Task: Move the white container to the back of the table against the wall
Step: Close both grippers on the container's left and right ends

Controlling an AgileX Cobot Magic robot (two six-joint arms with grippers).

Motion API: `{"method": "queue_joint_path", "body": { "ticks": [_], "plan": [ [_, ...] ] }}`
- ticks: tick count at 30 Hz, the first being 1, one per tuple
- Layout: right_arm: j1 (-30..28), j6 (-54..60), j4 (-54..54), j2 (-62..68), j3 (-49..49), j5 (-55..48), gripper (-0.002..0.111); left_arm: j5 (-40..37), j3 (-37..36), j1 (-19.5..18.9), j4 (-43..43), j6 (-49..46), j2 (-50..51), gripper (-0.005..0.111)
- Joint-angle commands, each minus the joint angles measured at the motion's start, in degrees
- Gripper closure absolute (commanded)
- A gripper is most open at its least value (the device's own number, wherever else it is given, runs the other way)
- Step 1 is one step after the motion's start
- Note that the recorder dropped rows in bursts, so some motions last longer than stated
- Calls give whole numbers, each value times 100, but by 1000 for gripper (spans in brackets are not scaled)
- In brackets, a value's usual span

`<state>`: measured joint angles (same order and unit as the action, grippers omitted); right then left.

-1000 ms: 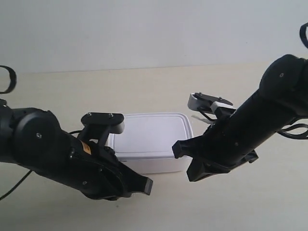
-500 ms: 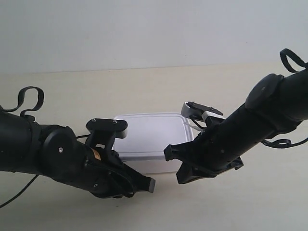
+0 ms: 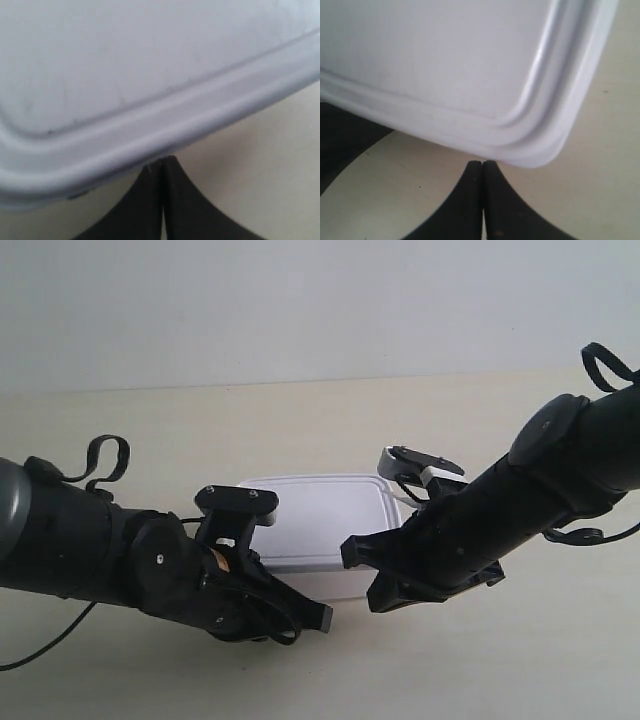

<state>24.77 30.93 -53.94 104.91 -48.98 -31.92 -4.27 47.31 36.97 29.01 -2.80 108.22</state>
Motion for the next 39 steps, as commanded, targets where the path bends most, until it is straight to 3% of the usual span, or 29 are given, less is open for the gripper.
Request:
{"method": "queue_joint_path", "body": {
  "ticks": [1,15,39],
  "plan": [
    [20,73,-15,-10,-4,47,108,102,181,6,-37,2,119,107],
    [20,60,-57,-10,-4,295,108,427,235,-336,-467,-67,129,107],
    [20,90,-311,-10,-7,698,108,738,235,-337,-467,-136,129,107]
  ]
}}
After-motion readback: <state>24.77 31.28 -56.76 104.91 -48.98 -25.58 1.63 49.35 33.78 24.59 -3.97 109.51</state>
